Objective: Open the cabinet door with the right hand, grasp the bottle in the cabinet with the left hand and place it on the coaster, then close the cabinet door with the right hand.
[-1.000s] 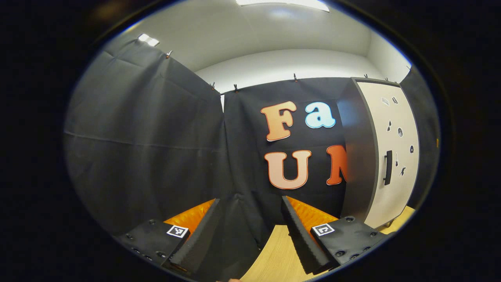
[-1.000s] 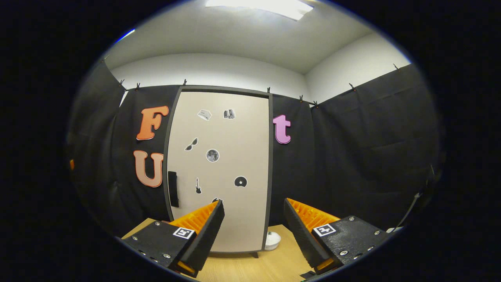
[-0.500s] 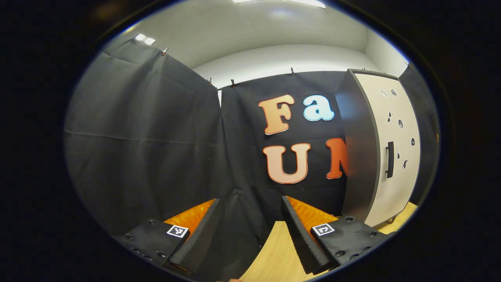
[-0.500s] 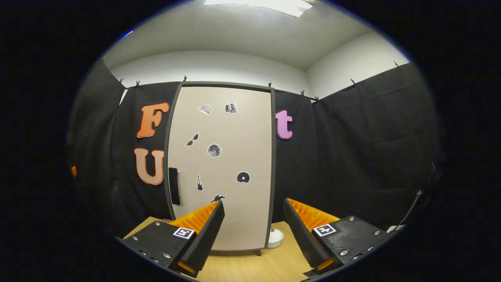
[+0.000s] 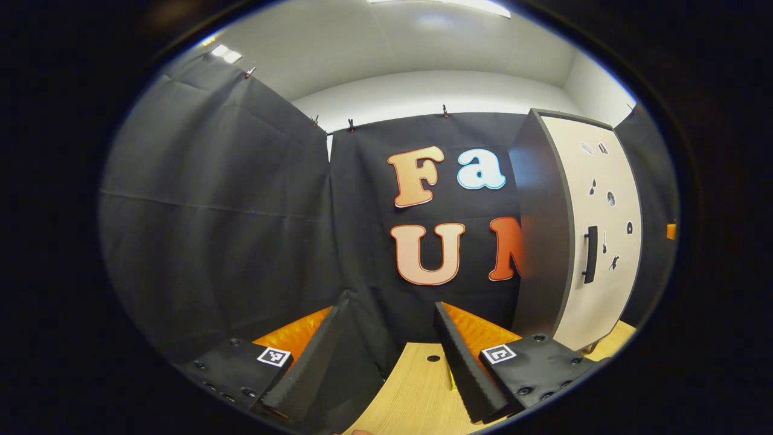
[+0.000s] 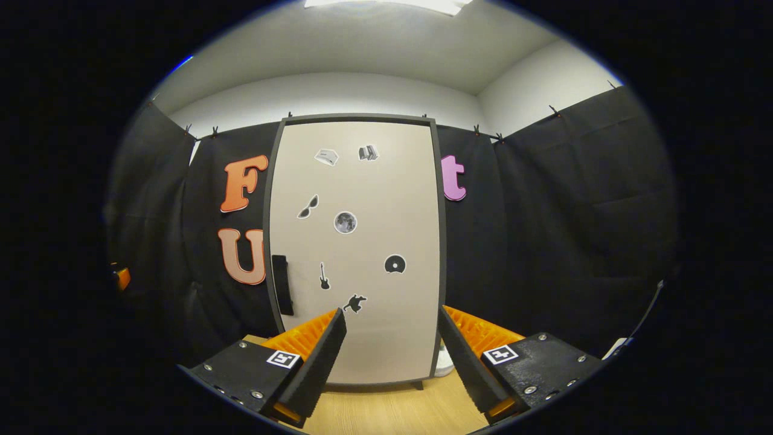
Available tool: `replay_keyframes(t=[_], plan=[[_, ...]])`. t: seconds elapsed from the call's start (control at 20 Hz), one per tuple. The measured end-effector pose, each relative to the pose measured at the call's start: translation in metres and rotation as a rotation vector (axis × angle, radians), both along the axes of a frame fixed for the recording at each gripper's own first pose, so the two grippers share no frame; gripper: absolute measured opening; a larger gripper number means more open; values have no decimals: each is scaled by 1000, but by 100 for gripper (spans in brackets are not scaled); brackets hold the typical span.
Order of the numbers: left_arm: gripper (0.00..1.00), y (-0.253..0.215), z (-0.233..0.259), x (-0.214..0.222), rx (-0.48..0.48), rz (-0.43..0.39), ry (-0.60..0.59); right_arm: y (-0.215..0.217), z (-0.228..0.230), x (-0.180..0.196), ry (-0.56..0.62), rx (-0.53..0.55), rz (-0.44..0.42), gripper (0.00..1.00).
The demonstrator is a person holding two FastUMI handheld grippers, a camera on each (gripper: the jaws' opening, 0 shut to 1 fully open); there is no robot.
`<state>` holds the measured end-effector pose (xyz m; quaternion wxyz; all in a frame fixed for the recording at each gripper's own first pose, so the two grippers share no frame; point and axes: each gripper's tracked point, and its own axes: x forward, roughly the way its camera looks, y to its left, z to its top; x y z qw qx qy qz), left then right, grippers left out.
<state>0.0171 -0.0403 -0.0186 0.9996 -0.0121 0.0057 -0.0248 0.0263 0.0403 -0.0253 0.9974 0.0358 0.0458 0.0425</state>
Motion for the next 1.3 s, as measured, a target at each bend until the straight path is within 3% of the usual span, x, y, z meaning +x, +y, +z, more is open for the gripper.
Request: replay_keyframes(t=[0.7, 1.3], plan=[[99, 34, 8, -31, 22, 54, -5, 108, -1, 58, 5, 61, 141, 94], [99, 69, -4, -47, 43, 104, 34, 199, -30, 126, 48, 3, 201, 95]])
